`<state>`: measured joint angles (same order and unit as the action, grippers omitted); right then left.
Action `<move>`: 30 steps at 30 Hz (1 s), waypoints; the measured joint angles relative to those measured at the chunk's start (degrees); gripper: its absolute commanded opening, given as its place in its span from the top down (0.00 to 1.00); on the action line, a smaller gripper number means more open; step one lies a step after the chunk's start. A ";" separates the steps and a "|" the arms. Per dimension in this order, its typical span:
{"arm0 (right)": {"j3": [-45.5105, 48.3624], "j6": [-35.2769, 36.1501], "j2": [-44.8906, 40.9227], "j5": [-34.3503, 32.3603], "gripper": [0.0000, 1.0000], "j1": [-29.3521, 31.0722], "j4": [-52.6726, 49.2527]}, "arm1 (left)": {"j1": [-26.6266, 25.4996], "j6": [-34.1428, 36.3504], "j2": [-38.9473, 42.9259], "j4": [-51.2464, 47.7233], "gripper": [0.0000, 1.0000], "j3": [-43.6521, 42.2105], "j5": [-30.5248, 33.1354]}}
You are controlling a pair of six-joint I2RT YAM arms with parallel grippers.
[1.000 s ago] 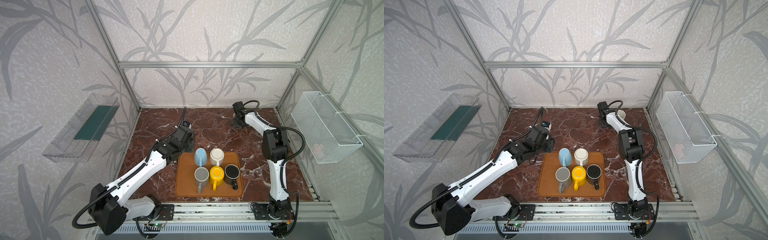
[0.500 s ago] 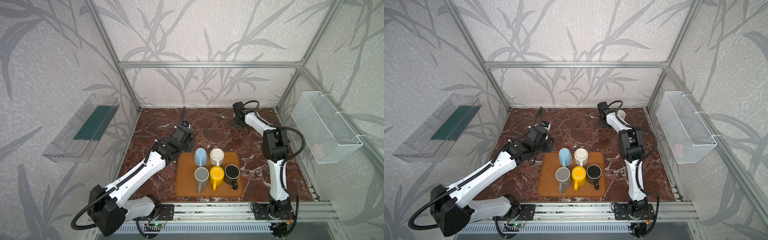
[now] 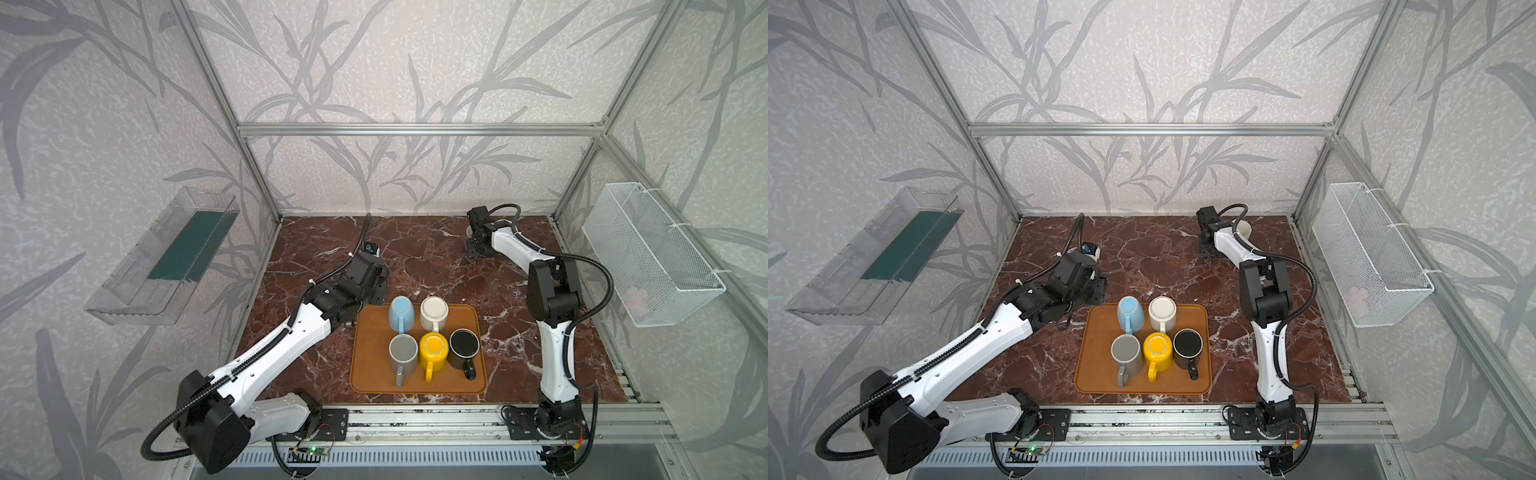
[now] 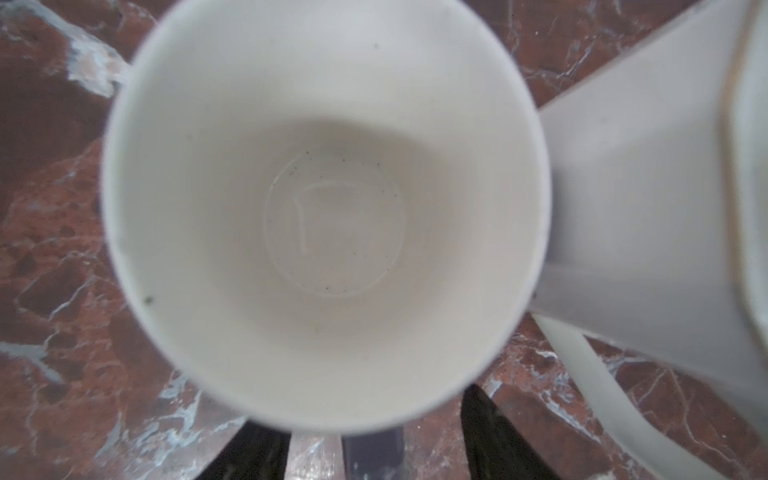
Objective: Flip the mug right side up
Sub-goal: 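Lower the lavender mug upright beside the white mug with the right gripper, then open the right gripper and draw it back from the lavender mug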
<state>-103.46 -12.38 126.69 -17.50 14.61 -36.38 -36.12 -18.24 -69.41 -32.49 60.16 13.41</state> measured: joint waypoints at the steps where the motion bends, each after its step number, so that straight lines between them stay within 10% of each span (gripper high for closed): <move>1: 0.22 0.00 -0.57 -0.02 0.32 0.00 0.09 | -0.04 -0.04 0.00 0.00 0.49 0.00 0.02; 30: 38.38 2.93 -35.41 20.90 0.25 0.07 18.73 | -0.20 -1.46 -0.22 4.33 0.45 -3.65 1.49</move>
<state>-65.08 -9.45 91.29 3.40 14.68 -17.65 -36.32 -19.70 -69.63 -28.16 56.51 14.90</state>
